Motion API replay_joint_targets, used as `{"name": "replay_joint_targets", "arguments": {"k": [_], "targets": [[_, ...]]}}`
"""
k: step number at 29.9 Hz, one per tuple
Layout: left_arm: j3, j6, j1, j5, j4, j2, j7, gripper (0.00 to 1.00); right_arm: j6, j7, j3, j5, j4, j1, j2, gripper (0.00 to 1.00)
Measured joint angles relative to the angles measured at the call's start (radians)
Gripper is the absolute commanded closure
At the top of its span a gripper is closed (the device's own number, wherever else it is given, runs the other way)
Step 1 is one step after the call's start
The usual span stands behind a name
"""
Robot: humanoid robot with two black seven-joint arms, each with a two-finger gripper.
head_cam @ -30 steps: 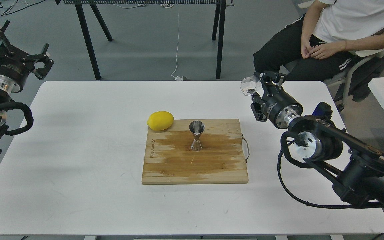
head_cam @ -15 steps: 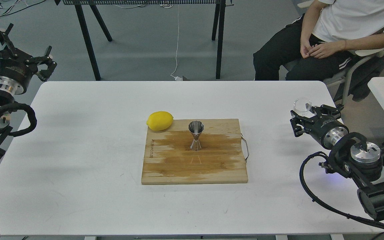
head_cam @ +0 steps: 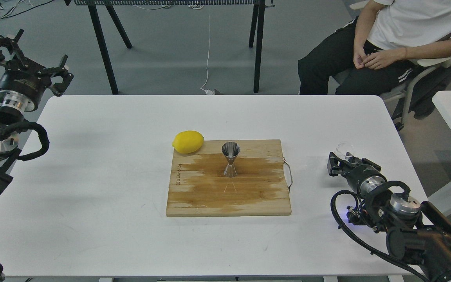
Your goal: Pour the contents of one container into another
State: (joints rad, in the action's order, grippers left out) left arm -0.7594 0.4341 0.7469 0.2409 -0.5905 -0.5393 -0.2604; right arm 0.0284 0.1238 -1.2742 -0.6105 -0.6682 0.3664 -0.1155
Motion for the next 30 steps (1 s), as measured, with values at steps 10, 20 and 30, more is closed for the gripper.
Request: {"name": "replay_joint_targets", "arguments": {"k": [10,20,30], "targets": [[0.0,0.0,0.0,0.0,0.0,0.0,-0.002,0.0,0.022,-0.001,0.0,0.0,0.007,0.001,0.011,0.48],[0.0,0.001,0.0,0.0,0.003,-0.002,-0.002,0.0,0.069,-0.009,0.011,0.002,-0.004,0.0,0.013,0.05],[0.0,0.003,-0.001,0.0,0.003,-0.005,-0.005,0.0,0.087,-0.014,0.008,0.003,-0.103,-0.034,0.01,0.04]]}}
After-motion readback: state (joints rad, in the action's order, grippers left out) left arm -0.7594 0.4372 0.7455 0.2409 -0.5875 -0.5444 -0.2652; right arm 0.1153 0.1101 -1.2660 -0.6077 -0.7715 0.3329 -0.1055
